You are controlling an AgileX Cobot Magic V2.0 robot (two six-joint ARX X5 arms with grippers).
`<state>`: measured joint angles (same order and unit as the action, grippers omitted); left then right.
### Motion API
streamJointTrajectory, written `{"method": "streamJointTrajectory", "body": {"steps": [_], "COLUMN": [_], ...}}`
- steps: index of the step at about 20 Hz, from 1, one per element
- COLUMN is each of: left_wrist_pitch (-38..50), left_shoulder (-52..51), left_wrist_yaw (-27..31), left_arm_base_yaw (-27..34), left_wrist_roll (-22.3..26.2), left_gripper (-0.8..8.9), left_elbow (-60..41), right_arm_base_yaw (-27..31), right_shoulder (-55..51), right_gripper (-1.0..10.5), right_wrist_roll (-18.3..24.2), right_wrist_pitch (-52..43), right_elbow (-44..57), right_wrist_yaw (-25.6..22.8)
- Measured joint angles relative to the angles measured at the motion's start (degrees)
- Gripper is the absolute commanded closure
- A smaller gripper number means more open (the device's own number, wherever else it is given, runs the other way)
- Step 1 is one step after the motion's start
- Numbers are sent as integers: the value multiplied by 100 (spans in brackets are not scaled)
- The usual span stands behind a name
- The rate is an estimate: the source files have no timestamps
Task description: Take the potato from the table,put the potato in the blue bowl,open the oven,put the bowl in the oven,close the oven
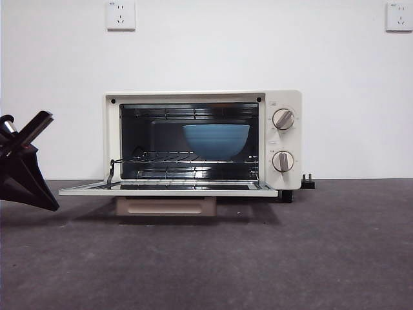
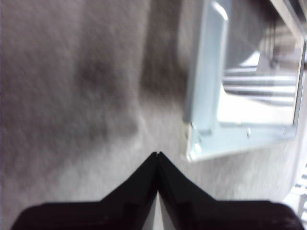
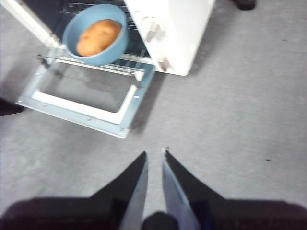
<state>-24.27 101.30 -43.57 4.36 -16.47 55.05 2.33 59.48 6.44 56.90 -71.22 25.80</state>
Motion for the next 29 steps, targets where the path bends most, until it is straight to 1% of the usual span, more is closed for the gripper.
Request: {"method": "streamJointTrajectory", "body": {"steps": [3, 5, 8, 13, 15, 18, 21, 23, 26, 27, 28, 29], "left_wrist_pitch": [138, 240, 557, 614, 688, 1073, 1248, 1248, 1250, 1252, 1263, 1283], "left_shoulder": [125, 173, 197, 201, 212, 212, 212, 210, 208, 208, 208, 208], "left_wrist_yaw": [-9, -59, -343, -535, -748, -1185, -1257, -1276, -1281, -1274, -1268, -1235], "left_arm_base_yaw": [0, 0, 0, 9, 26, 42, 39, 26, -31, -61, -103, -168], "left_wrist_roll": [-221, -286, -492, -717, -800, -1115, -1464, -1574, -1799, -1871, -1919, -1985], "left_gripper": [821, 821, 821, 821, 821, 821, 821, 821, 821, 821, 821, 821], "left_elbow": [0, 0, 0, 0, 0, 0, 59, 247, 719, 929, 1104, 1303], "right_arm_base_yaw": [0, 0, 0, 0, 0, 0, 0, 0, 0, 0, 0, 0], "right_shoulder": [-7, -11, -31, -33, -33, -33, -35, -70, -284, -376, -431, -463], "right_gripper": [892, 892, 892, 892, 892, 892, 892, 892, 892, 911, 967, 962], "right_wrist_roll": [-20, -22, -50, -85, -109, -140, -157, -195, -258, -273, -282, -282], "right_wrist_pitch": [2, 4, 7, 7, 9, 11, 28, 31, 28, 37, 74, 151], "right_elbow": [0, 0, 0, 0, 0, 0, 0, 0, 2, 2, 2, 2], "right_wrist_yaw": [304, 343, 450, 466, 481, 728, 739, 863, 879, 883, 885, 890]}}
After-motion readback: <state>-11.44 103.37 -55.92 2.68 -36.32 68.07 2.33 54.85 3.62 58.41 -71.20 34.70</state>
